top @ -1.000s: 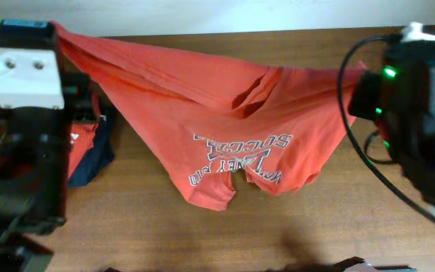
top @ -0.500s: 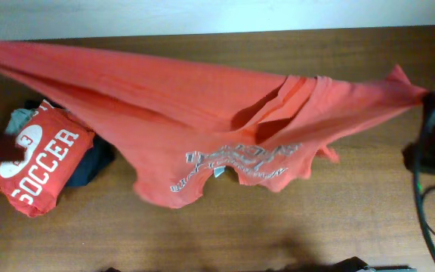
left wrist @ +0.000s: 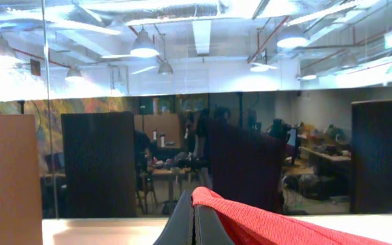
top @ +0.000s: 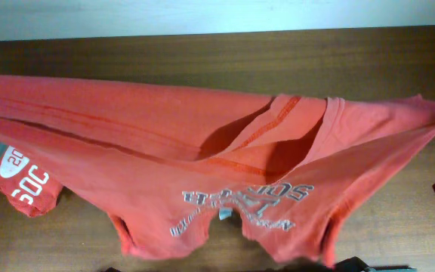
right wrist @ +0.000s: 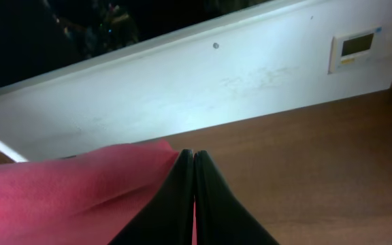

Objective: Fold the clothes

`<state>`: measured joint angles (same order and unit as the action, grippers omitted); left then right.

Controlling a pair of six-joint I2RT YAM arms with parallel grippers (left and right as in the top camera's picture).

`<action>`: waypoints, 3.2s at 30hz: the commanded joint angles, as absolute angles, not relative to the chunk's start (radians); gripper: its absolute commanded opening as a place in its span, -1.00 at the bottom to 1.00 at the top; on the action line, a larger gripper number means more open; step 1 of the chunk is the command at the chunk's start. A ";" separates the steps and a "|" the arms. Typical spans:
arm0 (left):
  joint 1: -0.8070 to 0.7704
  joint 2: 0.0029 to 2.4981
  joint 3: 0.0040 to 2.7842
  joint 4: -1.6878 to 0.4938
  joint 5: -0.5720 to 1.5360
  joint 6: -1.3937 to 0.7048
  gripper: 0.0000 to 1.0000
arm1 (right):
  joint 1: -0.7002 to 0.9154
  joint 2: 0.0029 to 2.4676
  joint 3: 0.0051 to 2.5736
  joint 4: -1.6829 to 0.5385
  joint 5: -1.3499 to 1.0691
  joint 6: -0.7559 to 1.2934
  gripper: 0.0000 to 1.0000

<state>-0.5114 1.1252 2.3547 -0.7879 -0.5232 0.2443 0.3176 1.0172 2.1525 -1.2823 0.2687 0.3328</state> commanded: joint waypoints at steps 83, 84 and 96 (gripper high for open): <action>-0.208 1.679 1.295 -1.187 0.102 -0.299 0.39 | -0.092 1.405 1.092 -1.311 -0.151 0.356 0.72; -0.208 1.679 1.259 -1.174 0.112 -0.300 0.39 | -0.092 1.405 1.062 -1.304 -0.151 0.356 0.72; -0.208 1.679 1.142 -1.200 0.120 -0.311 0.39 | -0.091 1.405 0.901 -1.293 -0.262 0.311 0.71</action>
